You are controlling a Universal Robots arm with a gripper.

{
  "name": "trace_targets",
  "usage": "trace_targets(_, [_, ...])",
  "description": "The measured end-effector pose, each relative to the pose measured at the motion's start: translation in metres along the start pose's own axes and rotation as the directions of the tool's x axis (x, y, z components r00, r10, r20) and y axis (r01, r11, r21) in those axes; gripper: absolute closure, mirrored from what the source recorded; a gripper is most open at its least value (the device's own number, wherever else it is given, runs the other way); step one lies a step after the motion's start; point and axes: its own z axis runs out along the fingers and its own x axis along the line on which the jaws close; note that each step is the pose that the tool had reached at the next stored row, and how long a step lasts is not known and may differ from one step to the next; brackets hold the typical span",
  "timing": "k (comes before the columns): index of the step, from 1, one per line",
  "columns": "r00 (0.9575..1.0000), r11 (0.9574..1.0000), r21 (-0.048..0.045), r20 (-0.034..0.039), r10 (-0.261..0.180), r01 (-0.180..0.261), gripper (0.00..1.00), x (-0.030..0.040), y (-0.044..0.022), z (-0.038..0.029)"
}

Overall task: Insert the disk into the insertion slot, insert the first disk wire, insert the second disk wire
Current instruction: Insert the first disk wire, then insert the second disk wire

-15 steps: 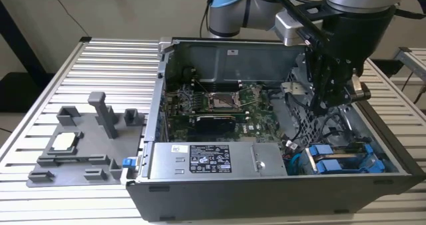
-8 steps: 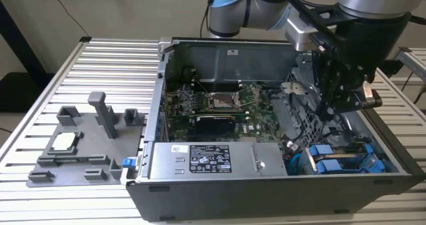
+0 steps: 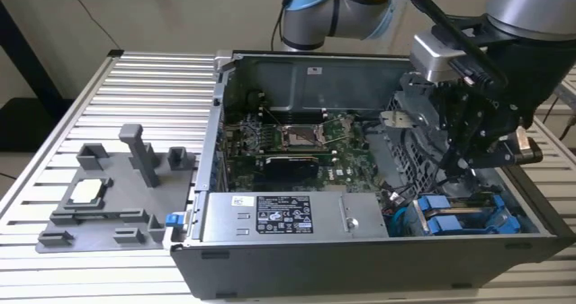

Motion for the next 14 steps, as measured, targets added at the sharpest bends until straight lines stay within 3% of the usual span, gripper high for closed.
trace_targets(14, [1.0, 0.9988, -0.0493, 0.0038, -0.001, 0.001, 0.84, 0.0307, -0.0292, 0.0061])
